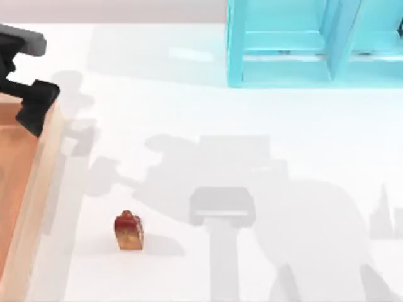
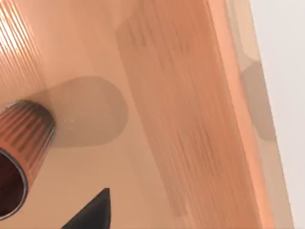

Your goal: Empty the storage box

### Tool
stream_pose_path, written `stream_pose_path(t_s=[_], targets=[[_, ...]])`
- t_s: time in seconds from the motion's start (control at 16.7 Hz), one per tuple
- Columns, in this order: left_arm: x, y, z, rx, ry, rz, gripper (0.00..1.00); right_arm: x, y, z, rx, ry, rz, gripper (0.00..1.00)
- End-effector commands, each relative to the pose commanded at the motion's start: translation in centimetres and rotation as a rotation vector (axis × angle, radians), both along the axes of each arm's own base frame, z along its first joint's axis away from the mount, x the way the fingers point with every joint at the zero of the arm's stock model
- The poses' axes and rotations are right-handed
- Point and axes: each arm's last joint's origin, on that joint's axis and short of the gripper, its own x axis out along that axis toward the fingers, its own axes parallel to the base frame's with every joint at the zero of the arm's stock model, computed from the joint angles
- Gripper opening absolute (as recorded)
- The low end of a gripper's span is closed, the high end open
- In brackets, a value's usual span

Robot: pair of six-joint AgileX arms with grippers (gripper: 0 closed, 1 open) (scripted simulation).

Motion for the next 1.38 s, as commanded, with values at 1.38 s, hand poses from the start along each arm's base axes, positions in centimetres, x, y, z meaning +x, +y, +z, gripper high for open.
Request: stream_pose_path(t_s=[1.38], targets=[[0.4, 10.0, -7.8, -0.001, 0.020, -0.094, 1.00, 0.0, 0.0, 0.0, 0.000, 0.000, 0.000, 1.00]])
